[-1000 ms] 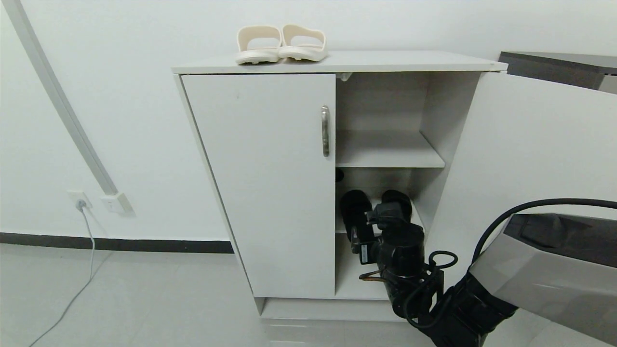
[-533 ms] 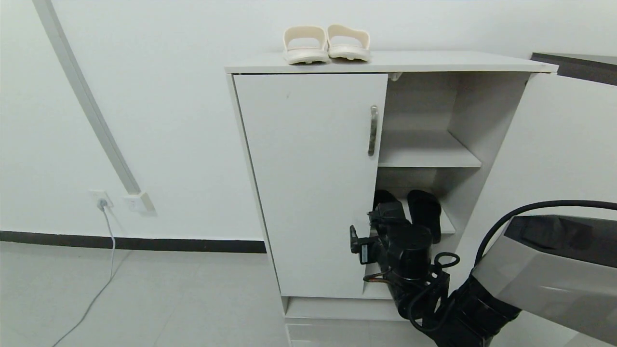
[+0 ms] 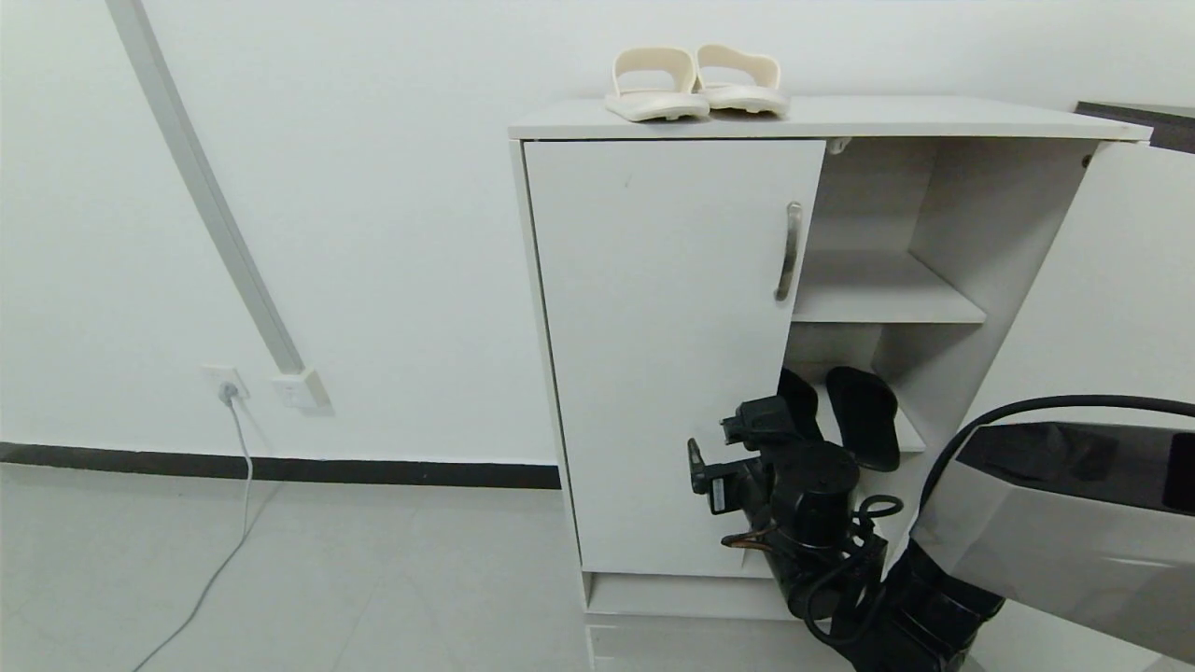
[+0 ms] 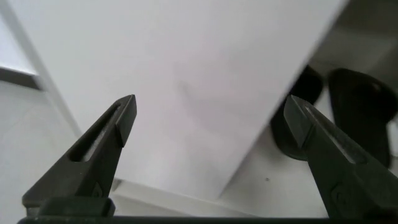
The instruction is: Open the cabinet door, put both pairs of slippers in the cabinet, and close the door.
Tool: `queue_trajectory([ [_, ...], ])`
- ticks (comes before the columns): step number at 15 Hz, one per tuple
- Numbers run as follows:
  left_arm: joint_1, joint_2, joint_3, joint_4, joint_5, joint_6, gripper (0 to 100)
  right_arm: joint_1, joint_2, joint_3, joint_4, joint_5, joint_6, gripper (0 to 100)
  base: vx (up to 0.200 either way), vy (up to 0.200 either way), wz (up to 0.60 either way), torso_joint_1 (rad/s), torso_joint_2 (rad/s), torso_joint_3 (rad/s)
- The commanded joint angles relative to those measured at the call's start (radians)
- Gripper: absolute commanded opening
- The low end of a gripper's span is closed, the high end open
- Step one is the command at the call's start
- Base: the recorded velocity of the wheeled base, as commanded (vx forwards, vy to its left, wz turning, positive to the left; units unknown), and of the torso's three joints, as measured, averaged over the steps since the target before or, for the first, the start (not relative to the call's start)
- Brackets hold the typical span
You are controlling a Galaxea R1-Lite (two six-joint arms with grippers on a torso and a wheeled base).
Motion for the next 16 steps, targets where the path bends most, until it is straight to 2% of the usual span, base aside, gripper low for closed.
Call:
queue_trajectory([
  [1,0.001,0.001,0.000,0.000,-0.001,0.000,0,0.003,0.007,0.002,-0.001,0.002,-0.001,100,0.000,0.000,0.00,0.000,0.00,0.000],
  [16,0.001,0.001,0.000,0.000,-0.001,0.000,0,-0.003,0.007,0.011,-0.009,0.004,-0.010,100,0.000,0.000,0.00,0.000,0.00,0.000],
])
